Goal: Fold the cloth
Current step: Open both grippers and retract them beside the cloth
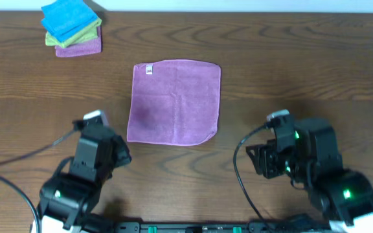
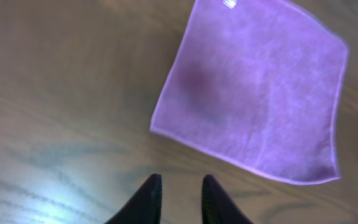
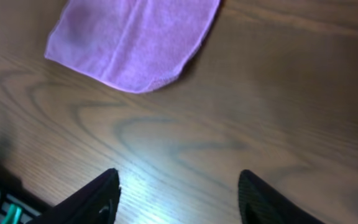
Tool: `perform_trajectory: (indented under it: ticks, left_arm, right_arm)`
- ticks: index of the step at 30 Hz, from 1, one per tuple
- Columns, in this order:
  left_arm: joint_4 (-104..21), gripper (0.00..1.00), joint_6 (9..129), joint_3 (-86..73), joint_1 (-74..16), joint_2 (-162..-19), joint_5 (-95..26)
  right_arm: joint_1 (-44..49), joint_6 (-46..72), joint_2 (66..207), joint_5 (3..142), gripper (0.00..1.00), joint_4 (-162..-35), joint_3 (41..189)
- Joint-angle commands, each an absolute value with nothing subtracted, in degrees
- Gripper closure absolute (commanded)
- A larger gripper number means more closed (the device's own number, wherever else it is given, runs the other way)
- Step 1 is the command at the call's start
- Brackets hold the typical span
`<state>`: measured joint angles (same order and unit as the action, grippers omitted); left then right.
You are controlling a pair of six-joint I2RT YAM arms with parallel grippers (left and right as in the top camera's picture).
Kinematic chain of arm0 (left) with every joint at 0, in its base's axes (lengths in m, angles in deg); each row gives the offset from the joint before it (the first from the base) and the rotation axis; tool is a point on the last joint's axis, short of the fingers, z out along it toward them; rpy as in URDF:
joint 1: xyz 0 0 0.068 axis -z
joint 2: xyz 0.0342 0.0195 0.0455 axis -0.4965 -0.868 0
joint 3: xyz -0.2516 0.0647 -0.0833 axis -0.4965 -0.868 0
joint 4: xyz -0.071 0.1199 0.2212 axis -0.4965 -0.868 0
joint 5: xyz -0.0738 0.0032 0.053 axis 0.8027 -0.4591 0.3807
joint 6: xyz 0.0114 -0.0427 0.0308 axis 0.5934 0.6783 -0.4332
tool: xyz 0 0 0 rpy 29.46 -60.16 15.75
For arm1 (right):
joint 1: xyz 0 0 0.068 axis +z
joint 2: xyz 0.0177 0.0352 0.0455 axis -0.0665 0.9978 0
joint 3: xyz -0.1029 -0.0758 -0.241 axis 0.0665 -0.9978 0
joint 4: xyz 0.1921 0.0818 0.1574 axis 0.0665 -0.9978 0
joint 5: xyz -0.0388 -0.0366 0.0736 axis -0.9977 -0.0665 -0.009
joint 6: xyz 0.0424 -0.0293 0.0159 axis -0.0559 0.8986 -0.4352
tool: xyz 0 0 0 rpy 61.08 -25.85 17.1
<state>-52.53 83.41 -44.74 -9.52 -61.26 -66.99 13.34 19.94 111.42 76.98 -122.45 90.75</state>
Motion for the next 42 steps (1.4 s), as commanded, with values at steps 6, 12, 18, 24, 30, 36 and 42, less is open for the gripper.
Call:
perform_trajectory:
  ticks: [6,12,18,24,30,36,42]
  left_arm:
    - [-44.31,0.45,94.43,-55.93,-10.0,-61.98,-66.97]
    - [-40.24,0.42,95.61,-56.48,-10.3,-68.28,-68.04]
    - [-39.72,0.85,95.52,-56.48,-16.6,-73.61,-65.72]
    - [-38.87,0.65,90.61,-56.48,-24.05,-75.49,-60.3]
    - [-33.14,0.36,86.67,-56.56,-26.41,-81.15,-51.87]
    - [-25.25,0.37,85.36,-56.56,-26.52,-90.68,-44.85]
    - [-22.28,0.36,83.96,-56.56,-29.36,-94.57,-42.47]
  right_arm:
    - [13.09,15.11,112.62,87.05,0.37,-113.4,80.68]
    - [13.09,15.09,120.99,89.39,0.63,-106.71,80.39]
    - [13.09,13.75,128.56,91.93,0.98,-99.96,80.39]
    - [13.09,13.34,131.7,92.23,0.57,-97.05,80.39]
    - [13.47,11.87,133.1,92.32,0.42,-95.3,80.39]
    - [14.06,10.12,138.17,93.63,0.4,-93.71,80.39]
    - [14.06,10.15,140.9,94.9,0.38,-91.98,80.39]
